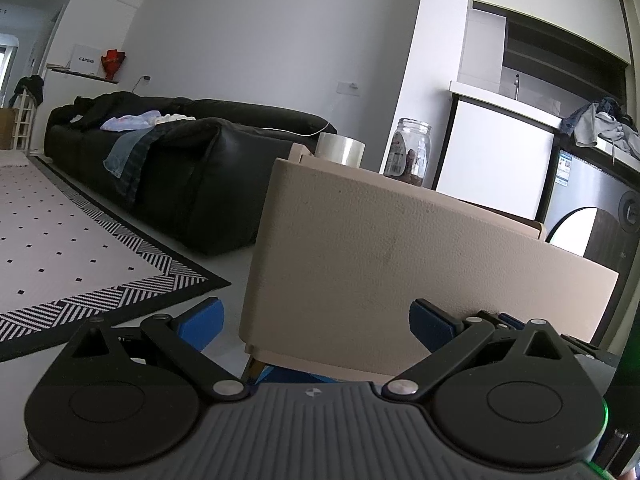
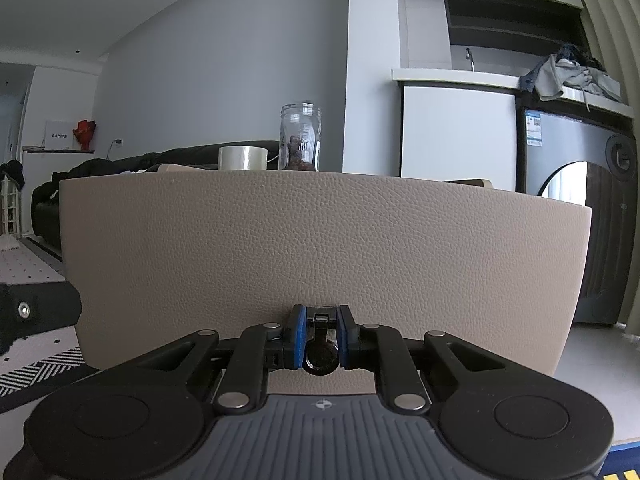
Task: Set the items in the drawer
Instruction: 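Push the upper drawer shut into the nightstand with the right gripper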
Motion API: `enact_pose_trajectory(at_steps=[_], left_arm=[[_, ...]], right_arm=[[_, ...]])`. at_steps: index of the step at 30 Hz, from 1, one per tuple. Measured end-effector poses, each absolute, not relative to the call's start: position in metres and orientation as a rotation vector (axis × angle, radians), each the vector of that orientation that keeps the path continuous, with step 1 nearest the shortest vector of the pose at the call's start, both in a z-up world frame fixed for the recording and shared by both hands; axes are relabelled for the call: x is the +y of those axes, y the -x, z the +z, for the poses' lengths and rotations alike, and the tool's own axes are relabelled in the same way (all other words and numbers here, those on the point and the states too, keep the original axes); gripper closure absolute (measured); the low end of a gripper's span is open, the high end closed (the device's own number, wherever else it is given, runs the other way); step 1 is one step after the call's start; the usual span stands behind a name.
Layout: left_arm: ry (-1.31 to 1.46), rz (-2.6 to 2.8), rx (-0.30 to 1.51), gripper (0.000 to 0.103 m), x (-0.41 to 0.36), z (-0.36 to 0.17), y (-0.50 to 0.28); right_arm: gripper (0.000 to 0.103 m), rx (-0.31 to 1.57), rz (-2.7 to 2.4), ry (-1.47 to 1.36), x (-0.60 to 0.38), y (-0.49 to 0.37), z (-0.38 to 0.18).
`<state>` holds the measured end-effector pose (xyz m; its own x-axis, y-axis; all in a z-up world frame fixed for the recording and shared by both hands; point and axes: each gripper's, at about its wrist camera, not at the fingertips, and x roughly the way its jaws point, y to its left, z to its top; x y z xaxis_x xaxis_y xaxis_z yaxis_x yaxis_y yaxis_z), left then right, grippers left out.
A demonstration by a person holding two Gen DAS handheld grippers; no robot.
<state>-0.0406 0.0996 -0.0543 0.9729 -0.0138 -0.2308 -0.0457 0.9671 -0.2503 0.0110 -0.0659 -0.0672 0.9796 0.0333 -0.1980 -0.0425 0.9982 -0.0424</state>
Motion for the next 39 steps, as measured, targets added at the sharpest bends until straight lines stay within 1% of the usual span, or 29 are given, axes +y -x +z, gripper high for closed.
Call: enact_pose_trajectory(at_steps=[39], left_arm=[[0.238,0.027,0.237,0.001,0.099,-0.055,0.043]], right_arm=[[0.086,0.211,0.059,0.018,-0.073,-0.037,-0.061]])
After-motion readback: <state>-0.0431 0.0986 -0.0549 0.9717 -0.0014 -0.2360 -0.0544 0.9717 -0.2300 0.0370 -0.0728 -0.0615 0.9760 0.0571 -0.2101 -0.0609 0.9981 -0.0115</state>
